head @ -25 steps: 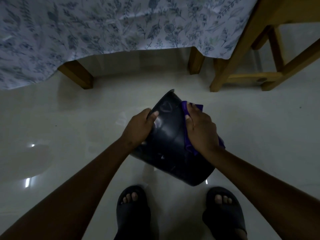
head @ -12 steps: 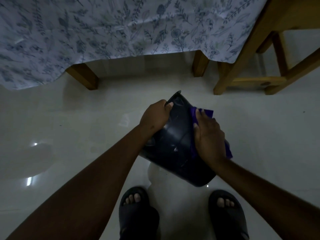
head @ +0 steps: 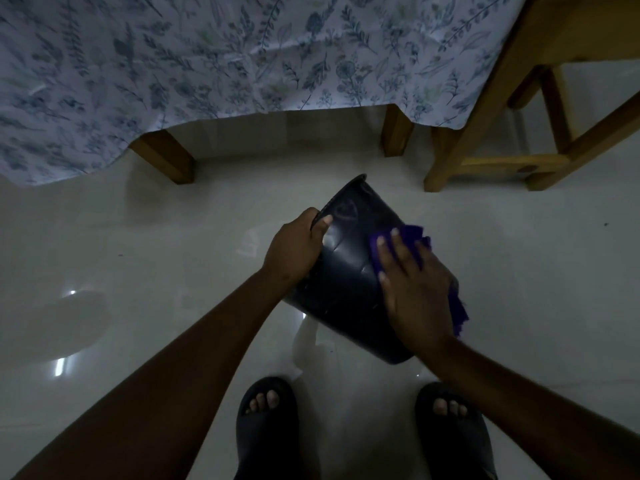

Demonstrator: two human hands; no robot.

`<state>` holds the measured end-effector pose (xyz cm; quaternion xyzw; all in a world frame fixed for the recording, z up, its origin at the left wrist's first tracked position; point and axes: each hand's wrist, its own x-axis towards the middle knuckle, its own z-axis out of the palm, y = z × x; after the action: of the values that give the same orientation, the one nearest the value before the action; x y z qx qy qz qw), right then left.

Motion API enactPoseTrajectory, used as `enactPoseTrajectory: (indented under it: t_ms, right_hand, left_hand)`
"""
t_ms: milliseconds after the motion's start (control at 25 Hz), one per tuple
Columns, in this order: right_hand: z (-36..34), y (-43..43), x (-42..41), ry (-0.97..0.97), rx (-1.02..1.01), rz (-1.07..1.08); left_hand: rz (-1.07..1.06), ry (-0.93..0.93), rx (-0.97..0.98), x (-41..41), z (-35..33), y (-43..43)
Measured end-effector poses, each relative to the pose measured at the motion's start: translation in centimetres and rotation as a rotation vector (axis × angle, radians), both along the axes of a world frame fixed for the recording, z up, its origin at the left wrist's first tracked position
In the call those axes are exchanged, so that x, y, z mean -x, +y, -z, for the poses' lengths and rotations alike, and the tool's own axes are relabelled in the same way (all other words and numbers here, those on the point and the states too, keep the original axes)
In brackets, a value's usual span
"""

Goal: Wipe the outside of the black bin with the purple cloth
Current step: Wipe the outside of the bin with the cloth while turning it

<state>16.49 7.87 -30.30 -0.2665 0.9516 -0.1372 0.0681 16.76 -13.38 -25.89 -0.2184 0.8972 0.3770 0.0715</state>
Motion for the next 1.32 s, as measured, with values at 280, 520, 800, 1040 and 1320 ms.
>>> enactPoseTrajectory:
  t_ms: [280,520,800,1040,1320]
  right_hand:
    - [-0.3,-2.1,3.6,-0.020,0.079,0.003]
    - [0.1,-0.1,-2.7,0.008,-0.013,-0.031]
    - [-1.4,-2.7,7.1,-0.196,0.194,0.227]
    - [-1.0,-1.2,-0.1,-0.053,0.095,-0.042]
    - [-0.4,-1.7,2.4,-0.098,0.128,0.146]
  left_hand:
    - [0.051,0.041,-0.033,1.0,0.0,0.1]
    - [0.040,-0.032,0.043,3.1,0.2,0.5]
    - [-0.001,-0.010,0.021,2.8,-0.3,0.9]
    - [-0.044,-0.129,-0.053,3.6,-0.9,1.0]
    - [0.005,-0.035,-0.099,-0.7,-1.2,-0.2]
